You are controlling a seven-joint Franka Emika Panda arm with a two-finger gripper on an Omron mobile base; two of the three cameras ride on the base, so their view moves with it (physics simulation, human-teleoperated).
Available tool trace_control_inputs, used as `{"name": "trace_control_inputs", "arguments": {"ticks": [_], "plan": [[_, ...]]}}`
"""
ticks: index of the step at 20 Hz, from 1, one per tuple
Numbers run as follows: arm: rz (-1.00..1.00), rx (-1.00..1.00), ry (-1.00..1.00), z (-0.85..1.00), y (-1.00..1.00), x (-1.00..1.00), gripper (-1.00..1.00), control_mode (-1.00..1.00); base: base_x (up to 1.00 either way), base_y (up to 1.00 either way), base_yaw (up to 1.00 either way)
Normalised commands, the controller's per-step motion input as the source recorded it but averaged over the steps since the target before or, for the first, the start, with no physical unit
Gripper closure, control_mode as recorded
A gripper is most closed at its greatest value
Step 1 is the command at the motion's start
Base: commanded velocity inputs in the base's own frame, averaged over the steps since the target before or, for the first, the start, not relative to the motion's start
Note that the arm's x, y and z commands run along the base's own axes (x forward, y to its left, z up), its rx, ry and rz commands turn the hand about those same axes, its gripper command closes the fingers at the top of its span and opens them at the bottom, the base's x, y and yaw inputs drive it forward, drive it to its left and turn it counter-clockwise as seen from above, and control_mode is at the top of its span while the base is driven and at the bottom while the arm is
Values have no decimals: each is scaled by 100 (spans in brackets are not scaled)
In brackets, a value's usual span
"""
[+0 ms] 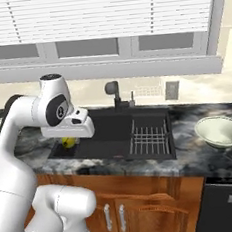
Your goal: Pick the kiwis from the cabinet and place them in one bowl. Pick the pear from the sink and place it in the other bowl.
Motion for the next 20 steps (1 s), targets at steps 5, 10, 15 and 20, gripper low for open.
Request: {"name": "trace_control_inputs", "arguments": {"ticks": [5,10,15,20], "plan": [[0,0,0,0,0,0,100,100,11,-73,0],[0,0,0,0,0,0,100,100,7,-71,0],[0,0,0,0,0,0,100,100,2,-72,0],[0,0,0,0,0,0,100,100,3,-67,0]]}}
